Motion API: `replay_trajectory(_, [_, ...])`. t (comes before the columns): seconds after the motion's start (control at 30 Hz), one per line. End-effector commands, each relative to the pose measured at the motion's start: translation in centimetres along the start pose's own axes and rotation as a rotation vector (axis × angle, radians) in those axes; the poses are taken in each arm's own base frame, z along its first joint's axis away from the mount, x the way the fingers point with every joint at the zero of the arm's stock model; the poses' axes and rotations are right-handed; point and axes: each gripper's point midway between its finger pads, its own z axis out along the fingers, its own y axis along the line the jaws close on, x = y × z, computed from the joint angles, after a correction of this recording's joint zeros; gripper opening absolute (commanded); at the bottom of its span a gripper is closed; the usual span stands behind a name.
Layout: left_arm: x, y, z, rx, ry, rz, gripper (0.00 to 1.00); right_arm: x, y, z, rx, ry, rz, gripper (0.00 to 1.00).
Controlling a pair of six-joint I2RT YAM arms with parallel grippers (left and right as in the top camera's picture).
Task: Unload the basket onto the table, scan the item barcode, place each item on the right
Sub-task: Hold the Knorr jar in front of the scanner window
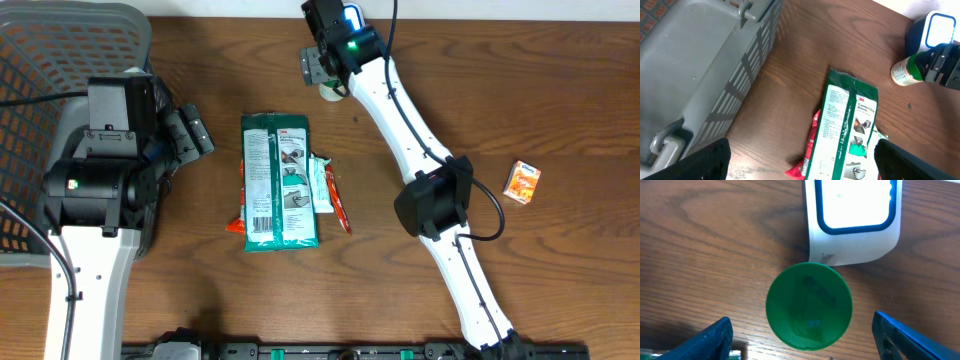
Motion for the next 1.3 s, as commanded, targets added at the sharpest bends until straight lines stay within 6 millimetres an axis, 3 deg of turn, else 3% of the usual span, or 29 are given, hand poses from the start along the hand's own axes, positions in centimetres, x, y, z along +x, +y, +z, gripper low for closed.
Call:
replay_trajectory(0.0, [-0.3,0.2,-0.2,-0.008,-0.009,0.01,0.91,0.9,-1.0,1.6,0.058,0.019,-0.027,0.85])
replay_trajectory(0.17, [-0.3,0.2,-0.2,-0.008,-0.009,0.01,0.91,2.2,-1.4,3.8,0.065,0.056,-0.026,0.86])
replay_trajectory(0.27, [-0.3,0.2,-0.2,-0.008,-0.009,0.01,0.91,2.4,-1.2,3.9,0.05,0.064,-0.025,0.84])
replay_trajectory(0.57, [-0.3,0.2,-0.2,-0.008,-0.009,0.01,0.92,3.2,-0.8,4.4,0.022,0.094,-0.028,0.59])
replay_trajectory(0.73, [-0.3,0.2,-0.2,-0.008,-0.009,0.01,0.92,2.7,-0.9,3.0,0.021,0.087,-0.026,0.49])
replay_trajectory(0.87, [-0.3,0.2,-0.2,-0.008,-0.009,0.01,0.92,2.5,-1.5,0.2,0.027,0.108,-0.014,0.48])
replay_trajectory(0.9, [-0.3,0.2,-0.2,-0.008,-0.009,0.01,0.91,2.5,-1.7,-0.2,0.029,0.111,-0.013,0.49])
replay_trajectory(1.0, [-0.3,0.2,-0.2,-0.008,-0.009,0.01,0.91,2.2,-1.8,-1.4,0.006,0.115,-0.007,0.71])
replay_trajectory(1.03, [-0.3,0.2,-0.2,-0.008,-0.009,0.01,0.91,2.2,-1.6,-1.5,-0.012,0.118,-0.004,0.83])
replay_trajectory(1.13, [-0.3,0.2,-0.2,-0.008,-0.009,0.01,0.91,1.5,-0.9,-0.9,-0.049,0.089,0.008,0.98])
replay_trajectory(1.27, [-0.3,0.2,-0.2,-0.008,-0.009,0.01,0.91,-0.1,-0.2,0.3,-0.067,0.017,0.046,0.99])
